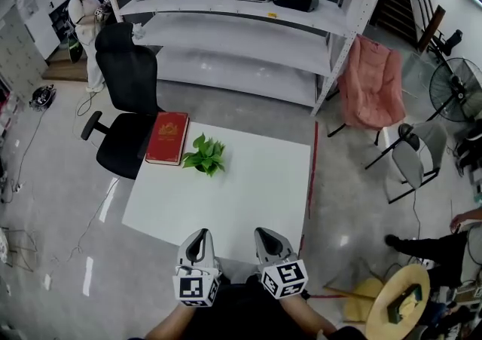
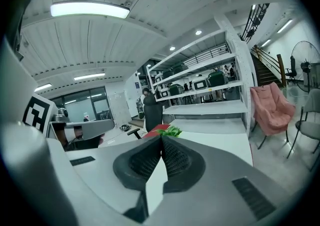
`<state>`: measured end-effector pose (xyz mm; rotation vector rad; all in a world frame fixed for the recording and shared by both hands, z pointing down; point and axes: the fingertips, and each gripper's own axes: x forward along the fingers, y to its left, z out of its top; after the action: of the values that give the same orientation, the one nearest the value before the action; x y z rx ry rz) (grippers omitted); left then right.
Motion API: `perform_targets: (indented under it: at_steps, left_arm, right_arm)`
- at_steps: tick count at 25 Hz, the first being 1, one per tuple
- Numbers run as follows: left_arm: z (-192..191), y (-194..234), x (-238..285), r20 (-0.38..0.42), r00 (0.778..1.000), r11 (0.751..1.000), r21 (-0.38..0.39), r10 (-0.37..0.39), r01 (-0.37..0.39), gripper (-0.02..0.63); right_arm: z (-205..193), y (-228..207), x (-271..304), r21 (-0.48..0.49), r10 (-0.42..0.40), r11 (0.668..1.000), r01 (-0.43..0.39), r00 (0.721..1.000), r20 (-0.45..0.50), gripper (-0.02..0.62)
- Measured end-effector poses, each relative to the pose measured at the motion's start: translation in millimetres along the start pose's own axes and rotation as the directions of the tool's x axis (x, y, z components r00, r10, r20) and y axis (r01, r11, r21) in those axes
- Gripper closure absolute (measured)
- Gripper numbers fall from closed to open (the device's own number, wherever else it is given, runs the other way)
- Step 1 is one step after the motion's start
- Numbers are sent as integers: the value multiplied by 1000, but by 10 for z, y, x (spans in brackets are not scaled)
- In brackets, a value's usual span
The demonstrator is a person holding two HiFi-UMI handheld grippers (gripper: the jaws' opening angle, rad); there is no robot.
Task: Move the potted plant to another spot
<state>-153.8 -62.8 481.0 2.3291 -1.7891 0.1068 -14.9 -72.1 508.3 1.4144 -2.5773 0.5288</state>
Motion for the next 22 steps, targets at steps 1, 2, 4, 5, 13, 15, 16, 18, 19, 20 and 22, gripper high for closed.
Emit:
perform_targets:
  at_steps: [1, 2, 4, 5, 13, 15, 16, 18, 19, 20, 22]
  left_arm:
    - [8, 8, -1, 1, 1000, 1000, -3, -1, 1, 583]
    - [16, 14, 4, 3, 1000, 1000, -5, -3, 3, 583]
    - [14, 21, 21, 5, 1000, 1000, -11, -6, 6, 583]
    - [9, 19, 28, 3, 1000, 1000, -10, -10, 10, 583]
    - [-5, 26, 57, -6, 1000, 1000, -2, -21, 21, 583]
    - [-9, 33, 64, -9, 1000, 1000, -5, -19, 19, 583]
    - [-11, 36, 66, -10, 1000, 1000, -7, -18, 18, 583]
    - [-10, 42, 68, -10, 1000, 1000, -4, -20, 20, 583]
    - [-12, 46, 69, -10, 1000, 1000, -3, -21, 21, 583]
    - [-13, 48, 70, -10, 1000, 1000, -4, -21, 21, 583]
    - [-10, 46, 72, -10, 1000, 1000, -4, -22, 22, 583]
  right_arm:
    - [6, 8, 0, -1, -5, 1000, 5, 1000, 1, 583]
    - [7, 11, 6, -3, -8, 1000, 8, 1000, 1, 583]
    - [-8, 12, 29, -3, -8, 1000, 8, 1000, -3, 583]
    - [-14, 13, 36, -2, -9, 1000, 9, 1000, -5, 583]
    - [-26, 30, 89, -5, 1, 1000, -1, 1000, -13, 583]
    - [-28, 27, 97, -6, 1, 1000, -2, 1000, -14, 583]
    - [-24, 25, 98, -6, -1, 1000, 1, 1000, -14, 583]
    - [-20, 30, 104, -7, -2, 1000, 2, 1000, -14, 583]
    - [-21, 34, 107, -8, -1, 1000, 1, 1000, -14, 583]
    - [-21, 36, 109, -9, -1, 1000, 1, 1000, -14, 583]
    - [-7, 32, 107, -11, -7, 1000, 7, 1000, -13, 583]
